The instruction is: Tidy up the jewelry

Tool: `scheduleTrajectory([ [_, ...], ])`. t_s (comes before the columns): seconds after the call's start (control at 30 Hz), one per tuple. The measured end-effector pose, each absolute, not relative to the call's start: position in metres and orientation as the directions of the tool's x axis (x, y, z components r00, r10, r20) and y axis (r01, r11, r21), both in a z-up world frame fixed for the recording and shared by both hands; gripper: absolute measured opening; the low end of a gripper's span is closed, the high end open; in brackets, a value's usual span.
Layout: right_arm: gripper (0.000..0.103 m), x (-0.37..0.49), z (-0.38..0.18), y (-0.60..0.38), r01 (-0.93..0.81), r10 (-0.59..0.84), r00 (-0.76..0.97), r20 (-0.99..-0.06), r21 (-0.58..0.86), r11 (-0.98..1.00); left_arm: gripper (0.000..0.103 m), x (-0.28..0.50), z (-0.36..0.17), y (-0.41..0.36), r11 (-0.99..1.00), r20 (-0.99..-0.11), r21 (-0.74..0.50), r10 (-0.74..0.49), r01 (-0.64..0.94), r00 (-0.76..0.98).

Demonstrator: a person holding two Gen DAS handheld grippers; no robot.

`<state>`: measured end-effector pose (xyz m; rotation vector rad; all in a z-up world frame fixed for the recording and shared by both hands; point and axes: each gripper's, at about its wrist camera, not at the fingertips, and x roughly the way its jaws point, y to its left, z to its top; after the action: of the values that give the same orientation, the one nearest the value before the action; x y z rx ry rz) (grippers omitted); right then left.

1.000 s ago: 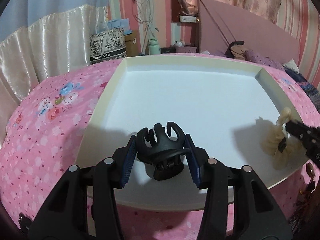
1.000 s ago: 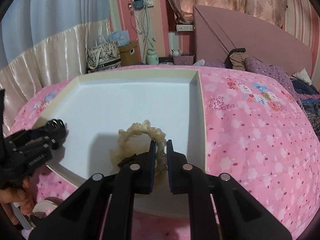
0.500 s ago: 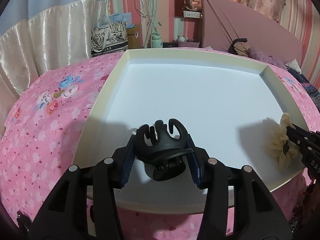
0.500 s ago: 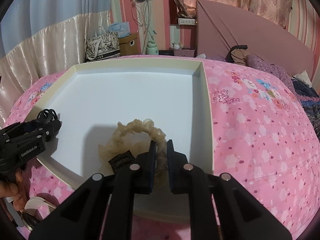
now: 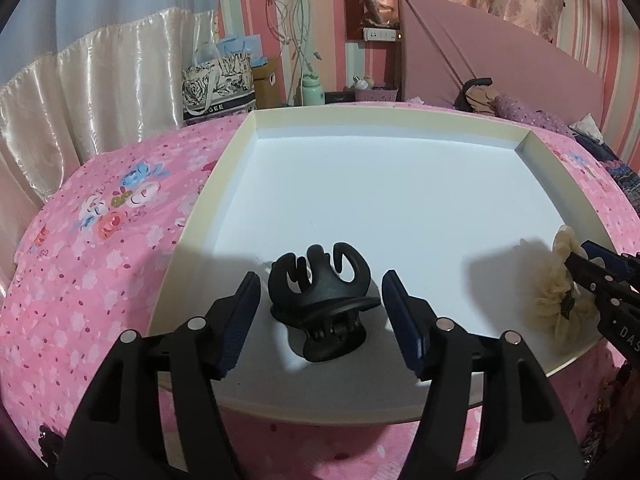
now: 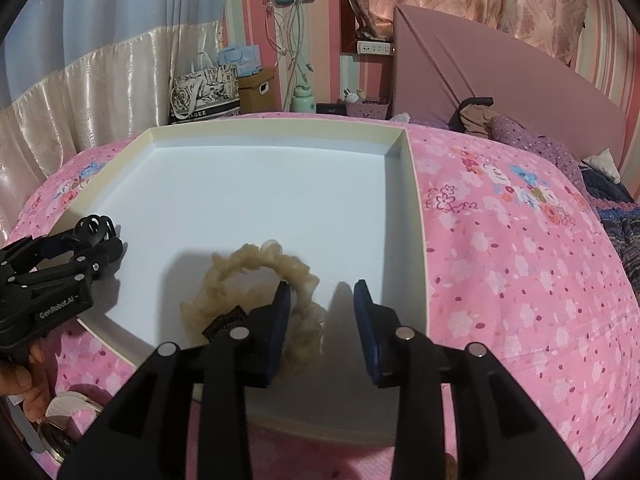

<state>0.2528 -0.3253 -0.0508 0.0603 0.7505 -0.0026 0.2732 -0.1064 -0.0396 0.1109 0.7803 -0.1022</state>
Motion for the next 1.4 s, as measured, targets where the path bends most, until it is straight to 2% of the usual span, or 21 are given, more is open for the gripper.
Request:
scheduleTrajectory([
  [0.07, 0.037, 0.252, -0.049, -0.324, 0.025, 0.014, 0.738, -0.675, 0.049, 0.998, 0.063, 0.272, -0.038, -0.105, 0.991, -0.695, 0.060, -0.046, 0.122, 0.717],
  [0.17, 0.051, 0.249, -0.047, -0.323, 0.029, 0.001, 0.750, -0.662, 0.035, 0.999, 0.075, 0.259, -0.030, -0.102, 0.992, -0.644, 0.069, -0.037, 0.106, 0.764],
  [0.2, 0.053, 0.248, -0.046, -0.323, 0.034, -0.006, 0.751, -0.660, 0.029, 0.999, 0.076, 0.254, -0.028, -0.101, 0.992, -0.628, 0.075, -0.032, 0.101, 0.778],
  [0.4, 0.055, 0.244, -0.042, -0.324, 0.042, -0.006, 0.769, -0.639, 0.041, 0.998, 0.079, 0.238, -0.017, -0.107, 0.987, -0.558, 0.130, -0.006, 0.095, 0.830],
  [0.53, 0.064, 0.237, -0.034, -0.328, 0.050, 0.003, 0.794, -0.608, 0.071, 0.996, 0.084, 0.232, -0.011, -0.101, 0.990, -0.532, 0.112, -0.013, 0.085, 0.847],
  [0.63, 0.065, 0.231, -0.028, -0.331, 0.042, 0.038, 0.801, -0.597, 0.121, 0.992, 0.088, 0.222, -0.005, -0.100, 0.991, -0.483, 0.120, 0.001, 0.065, 0.876],
  [0.8, 0.065, 0.222, -0.021, -0.323, 0.027, 0.027, 0.817, -0.576, 0.086, 0.996, 0.093, 0.206, 0.002, -0.106, 0.985, -0.416, 0.152, -0.007, 0.077, 0.909],
  [0.97, 0.065, 0.215, -0.015, -0.323, 0.016, 0.035, 0.825, -0.564, 0.084, 0.996, 0.097, 0.207, 0.004, -0.101, 0.990, -0.429, 0.112, -0.026, 0.082, 0.903],
  [1.17, 0.065, 0.198, 0.008, -0.336, -0.012, 0.063, 0.854, -0.516, 0.102, 0.995, 0.095, 0.214, 0.006, -0.096, 0.991, -0.472, 0.080, -0.059, 0.110, 0.880],
  [1.3, 0.065, 0.179, 0.028, -0.366, 0.044, 0.047, 0.869, -0.493, 0.173, 0.984, 0.095, 0.195, 0.036, -0.068, 0.993, -0.474, 0.024, -0.092, 0.118, 0.876],
  [1.4, 0.065, 0.156, 0.032, -0.381, 0.063, 0.027, 0.872, -0.489, 0.166, 0.984, 0.095, 0.178, 0.052, -0.032, 0.995, -0.471, -0.007, -0.093, 0.102, 0.877],
])
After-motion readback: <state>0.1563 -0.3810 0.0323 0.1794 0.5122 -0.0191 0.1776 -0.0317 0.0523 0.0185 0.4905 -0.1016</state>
